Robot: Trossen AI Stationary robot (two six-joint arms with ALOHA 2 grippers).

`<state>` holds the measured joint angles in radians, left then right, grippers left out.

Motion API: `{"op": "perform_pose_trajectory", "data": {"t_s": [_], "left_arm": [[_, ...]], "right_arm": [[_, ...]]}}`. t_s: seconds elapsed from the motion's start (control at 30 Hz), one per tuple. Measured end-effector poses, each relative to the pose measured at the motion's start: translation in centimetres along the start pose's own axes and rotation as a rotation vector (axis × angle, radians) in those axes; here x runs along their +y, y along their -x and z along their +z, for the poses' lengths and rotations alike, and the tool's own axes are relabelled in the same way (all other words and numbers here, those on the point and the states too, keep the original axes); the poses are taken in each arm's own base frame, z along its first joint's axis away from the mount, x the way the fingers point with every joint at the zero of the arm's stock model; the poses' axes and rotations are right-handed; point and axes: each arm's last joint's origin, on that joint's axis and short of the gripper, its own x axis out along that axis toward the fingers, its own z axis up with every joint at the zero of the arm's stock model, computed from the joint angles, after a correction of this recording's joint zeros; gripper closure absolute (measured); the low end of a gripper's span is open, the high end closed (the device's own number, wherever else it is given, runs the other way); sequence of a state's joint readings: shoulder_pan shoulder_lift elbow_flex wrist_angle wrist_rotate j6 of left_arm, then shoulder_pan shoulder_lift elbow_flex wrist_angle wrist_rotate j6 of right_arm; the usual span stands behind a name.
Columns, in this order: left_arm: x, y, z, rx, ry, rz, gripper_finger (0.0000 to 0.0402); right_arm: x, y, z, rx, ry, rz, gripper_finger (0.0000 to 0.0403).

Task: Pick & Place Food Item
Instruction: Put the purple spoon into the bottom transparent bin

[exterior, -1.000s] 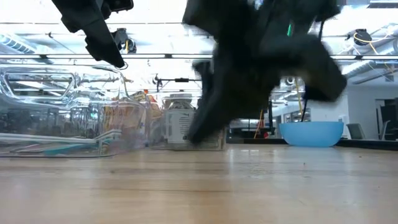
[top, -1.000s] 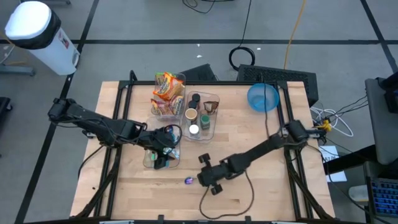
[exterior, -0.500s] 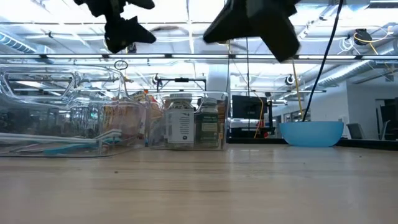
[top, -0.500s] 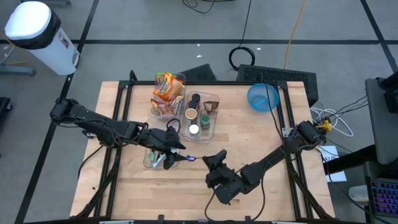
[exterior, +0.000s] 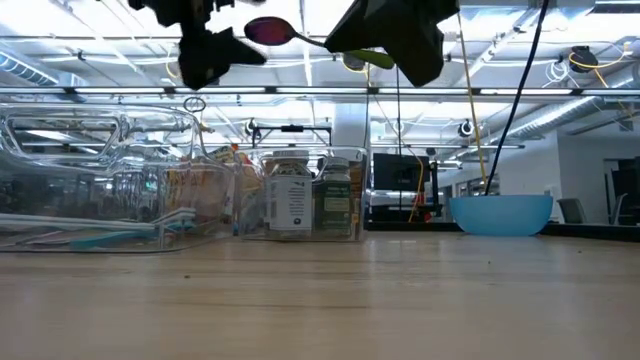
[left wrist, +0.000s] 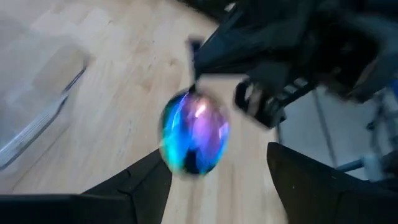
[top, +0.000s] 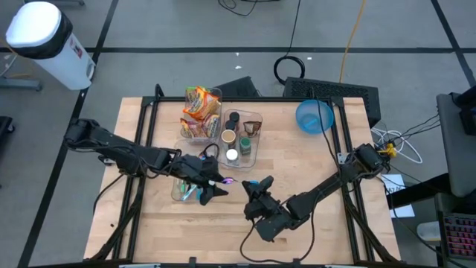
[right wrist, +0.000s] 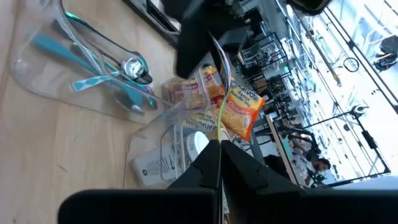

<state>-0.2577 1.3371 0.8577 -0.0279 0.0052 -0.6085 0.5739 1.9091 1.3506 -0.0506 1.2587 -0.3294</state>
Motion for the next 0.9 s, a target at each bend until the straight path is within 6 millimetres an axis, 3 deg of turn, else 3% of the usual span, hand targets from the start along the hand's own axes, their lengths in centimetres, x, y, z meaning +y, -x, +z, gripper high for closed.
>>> {"op": "perform_pose_trajectory", "data": {"t_s": [0.1, 0.6, 0.77, 0.9], "left_arm": [[-0.18, -0.21, 0.16, -0.009, 0.002, -0.028, 0.016], [-0.27, -0.29, 0.65, -0.045, 0.0, -0.068, 0.0361], [-0.19, -0.3, 0.7, -0.053, -0.04, -0.056, 0.039], [-0.29, -0.28, 0.82, -0.067, -0.054, -0.066, 0.0375]], "right_arm": [[-0.01, 0.02, 0.06, -0.003, -0.003, 0.001, 0.04], [0.03, 0.0, 0.13, -0.013, -0.009, 0.023, 0.0402], [0.05, 0.05, 0.18, -0.018, -0.013, 0.031, 0.0402], [0.06, 0.05, 0.18, -0.018, -0.012, 0.031, 0.0402]]}}
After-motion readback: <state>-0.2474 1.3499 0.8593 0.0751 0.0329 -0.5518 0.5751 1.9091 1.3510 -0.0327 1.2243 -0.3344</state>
